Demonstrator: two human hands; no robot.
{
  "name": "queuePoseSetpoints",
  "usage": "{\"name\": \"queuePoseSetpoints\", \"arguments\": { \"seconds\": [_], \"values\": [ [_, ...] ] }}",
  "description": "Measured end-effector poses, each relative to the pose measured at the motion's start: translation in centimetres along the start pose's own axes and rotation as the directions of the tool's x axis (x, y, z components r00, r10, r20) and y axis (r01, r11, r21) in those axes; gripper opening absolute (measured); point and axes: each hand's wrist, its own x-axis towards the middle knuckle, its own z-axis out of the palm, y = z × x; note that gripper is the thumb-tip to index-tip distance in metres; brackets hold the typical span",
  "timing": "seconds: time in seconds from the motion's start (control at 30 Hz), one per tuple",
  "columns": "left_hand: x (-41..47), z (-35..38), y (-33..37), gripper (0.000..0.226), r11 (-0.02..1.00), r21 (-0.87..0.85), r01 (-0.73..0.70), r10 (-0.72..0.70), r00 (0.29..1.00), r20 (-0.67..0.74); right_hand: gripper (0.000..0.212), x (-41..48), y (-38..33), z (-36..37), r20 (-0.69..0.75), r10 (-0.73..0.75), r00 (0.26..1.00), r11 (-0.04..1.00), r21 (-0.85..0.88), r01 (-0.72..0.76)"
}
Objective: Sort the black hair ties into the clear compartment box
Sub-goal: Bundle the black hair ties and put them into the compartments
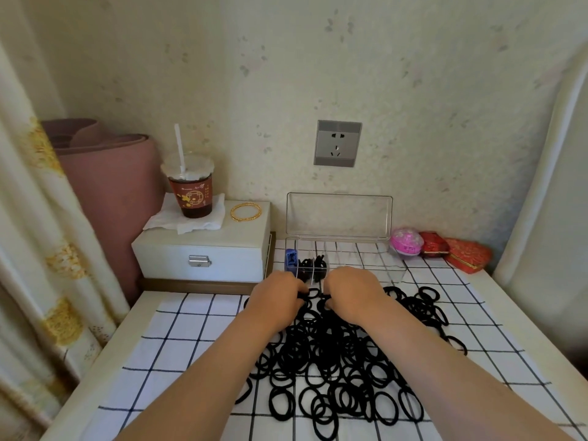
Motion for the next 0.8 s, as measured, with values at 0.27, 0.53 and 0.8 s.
{"name": "queuePoseSetpoints", "arguments": {
  "seconds": [0.27,0.53,0.8],
  "values": [
    [-0.3,-1.1,0.6,0.02,0.999,-0.023,0.032,-0.033,0.998,-0.061,0.013,-2.0,1.6,-1.2,-0.109,0.073,0.991,0.814,0.581,0.004],
    [-0.9,-3.6,1.2,0.009,0.812,-0.536,0.23,-0.215,0.972,0.091,0.018,-3.2,1.5,-2.0,0.061,0.113,0.992,0.422,0.901,-0.103],
    [-1.6,-4.0,1.4,0.011,0.669,-0.686,0.287,-0.333,0.94,0.069,0.026,-3.6,0.8,-3.7,0.077,0.002,0.997,-0.074,0.994,-0.077]
  ]
}}
